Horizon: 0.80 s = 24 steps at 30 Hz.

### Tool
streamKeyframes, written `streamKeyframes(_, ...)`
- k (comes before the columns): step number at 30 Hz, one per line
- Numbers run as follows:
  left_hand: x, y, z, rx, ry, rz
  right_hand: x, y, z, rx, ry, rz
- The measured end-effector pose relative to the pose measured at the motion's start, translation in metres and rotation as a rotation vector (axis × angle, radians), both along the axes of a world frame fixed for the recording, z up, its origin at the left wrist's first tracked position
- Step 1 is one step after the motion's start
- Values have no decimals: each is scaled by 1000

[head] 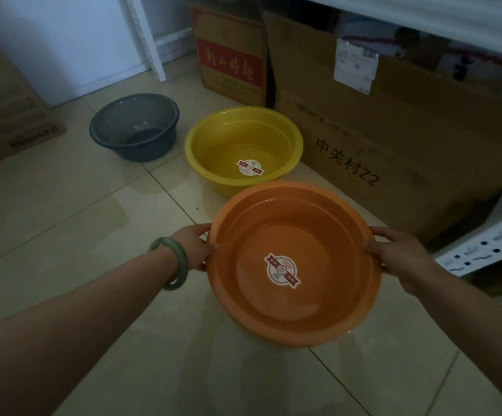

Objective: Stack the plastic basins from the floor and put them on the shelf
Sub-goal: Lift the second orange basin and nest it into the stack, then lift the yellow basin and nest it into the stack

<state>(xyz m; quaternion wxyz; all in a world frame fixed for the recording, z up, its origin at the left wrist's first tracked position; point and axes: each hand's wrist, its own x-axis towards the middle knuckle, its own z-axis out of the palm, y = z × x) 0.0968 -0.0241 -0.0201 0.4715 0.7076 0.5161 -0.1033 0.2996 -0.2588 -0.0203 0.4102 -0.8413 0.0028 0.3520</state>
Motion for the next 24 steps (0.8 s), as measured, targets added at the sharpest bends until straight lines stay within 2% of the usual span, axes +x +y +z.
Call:
streamKeyframes(8,39,0,-1,160,117,-101,22,-11,-4,38,-3,-14)
streamKeyframes(14,57,-6,10,205,210,-104,35,-10,-9,111,25,-58)
streamKeyframes(20,73,2,29,280,321,-130,42,16,12,41,-258,101)
streamKeyframes(24,84,21,50,323,278,-75,51,51,23,196,-302,162)
